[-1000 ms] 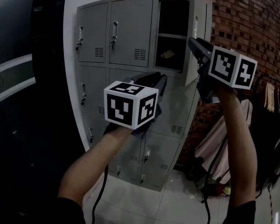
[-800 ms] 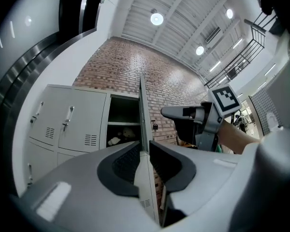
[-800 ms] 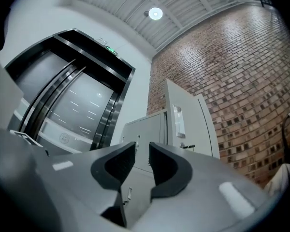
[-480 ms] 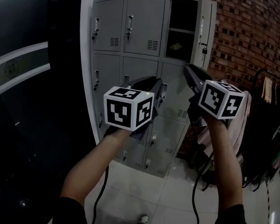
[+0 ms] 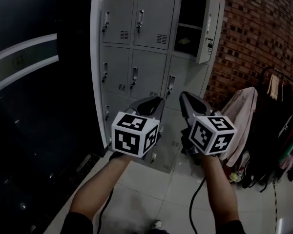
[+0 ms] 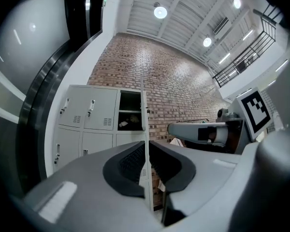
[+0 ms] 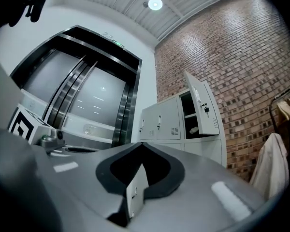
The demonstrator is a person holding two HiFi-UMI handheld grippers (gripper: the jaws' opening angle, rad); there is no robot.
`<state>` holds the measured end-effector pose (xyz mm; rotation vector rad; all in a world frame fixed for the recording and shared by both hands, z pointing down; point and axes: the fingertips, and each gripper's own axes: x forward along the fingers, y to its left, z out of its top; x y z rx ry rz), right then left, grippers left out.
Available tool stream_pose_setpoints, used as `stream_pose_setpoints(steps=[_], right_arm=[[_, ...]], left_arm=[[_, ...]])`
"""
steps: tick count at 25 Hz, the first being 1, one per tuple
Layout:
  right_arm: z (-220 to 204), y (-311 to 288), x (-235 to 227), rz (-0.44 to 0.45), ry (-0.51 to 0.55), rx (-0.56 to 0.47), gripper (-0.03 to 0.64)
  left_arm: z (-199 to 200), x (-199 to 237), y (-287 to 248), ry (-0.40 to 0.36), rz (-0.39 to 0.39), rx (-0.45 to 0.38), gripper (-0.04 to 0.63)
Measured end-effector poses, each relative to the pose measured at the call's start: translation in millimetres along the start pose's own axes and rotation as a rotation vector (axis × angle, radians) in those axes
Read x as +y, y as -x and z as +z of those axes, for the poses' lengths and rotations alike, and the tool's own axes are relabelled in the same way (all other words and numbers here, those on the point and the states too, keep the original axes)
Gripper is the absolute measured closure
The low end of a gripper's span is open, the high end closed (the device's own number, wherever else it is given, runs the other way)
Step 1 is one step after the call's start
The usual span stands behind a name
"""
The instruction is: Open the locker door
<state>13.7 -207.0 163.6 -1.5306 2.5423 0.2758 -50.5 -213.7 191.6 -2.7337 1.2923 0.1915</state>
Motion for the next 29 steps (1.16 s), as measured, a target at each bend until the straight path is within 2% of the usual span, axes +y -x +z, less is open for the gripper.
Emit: stream_pose_setpoints(steps=[4,9,21,29], right_arm=[[-23.4,32.2,13.9,-0.032,-0.017,-0.013,0.614],[-39.9,65.7,28.3,-0.052,0.025,-0.032,0.614],[-70.5,144.7,17.3,-0.055,0.083,-0.007,0.614],[-75.4,173.1,11.2,-0.036,0.092,0.009,0.614]], left_arm=[[-15.3,-26.2,22.1,-0.025,0.012,-0.005,0.583],[-37.1,-55.8,37.9,-0.064,0.025,0.002,0.589],[-60.7,-142.8,46.8,-0.056,0.037,0.013,0.589],[-67.5,-171.8,55.2,-0.06,0.056,0.039,0.589]])
